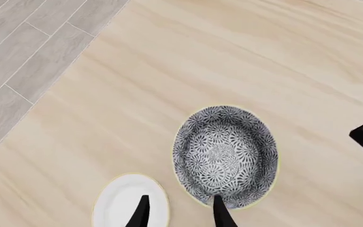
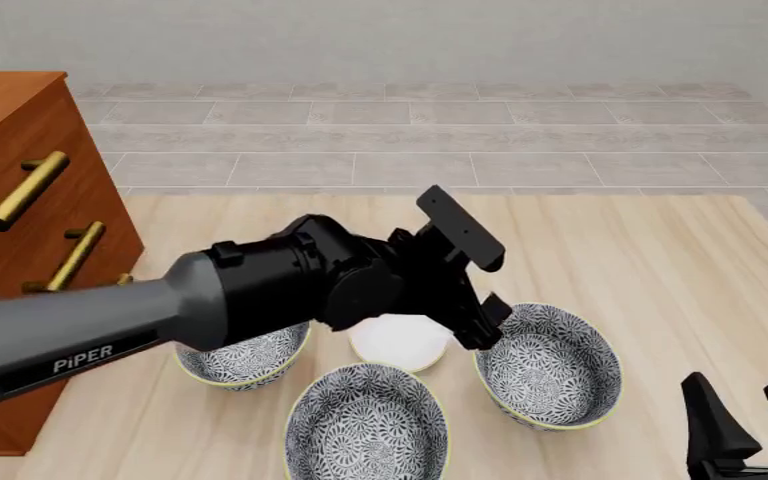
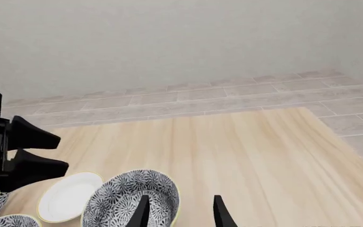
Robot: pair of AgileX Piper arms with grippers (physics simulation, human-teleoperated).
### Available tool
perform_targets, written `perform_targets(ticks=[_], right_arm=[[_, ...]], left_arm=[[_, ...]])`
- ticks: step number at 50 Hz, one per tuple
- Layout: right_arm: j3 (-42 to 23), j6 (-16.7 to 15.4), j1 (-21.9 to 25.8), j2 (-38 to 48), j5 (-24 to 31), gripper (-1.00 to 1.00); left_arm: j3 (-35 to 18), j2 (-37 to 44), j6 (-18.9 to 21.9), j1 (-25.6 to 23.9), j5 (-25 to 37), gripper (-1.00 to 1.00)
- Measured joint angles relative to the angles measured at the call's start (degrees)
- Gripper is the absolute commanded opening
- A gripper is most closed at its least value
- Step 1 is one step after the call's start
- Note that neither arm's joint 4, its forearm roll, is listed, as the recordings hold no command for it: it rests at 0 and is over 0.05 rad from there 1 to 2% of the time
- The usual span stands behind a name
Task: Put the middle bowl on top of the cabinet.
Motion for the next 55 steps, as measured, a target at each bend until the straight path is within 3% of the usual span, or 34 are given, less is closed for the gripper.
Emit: perform_targets(ticks=[55], right_arm=[[0.02,0.51,-0.09,0.07,1.54,1.00]], left_arm=[[-1.11,8.97,-4.96,-1.47,-4.72,1.00]])
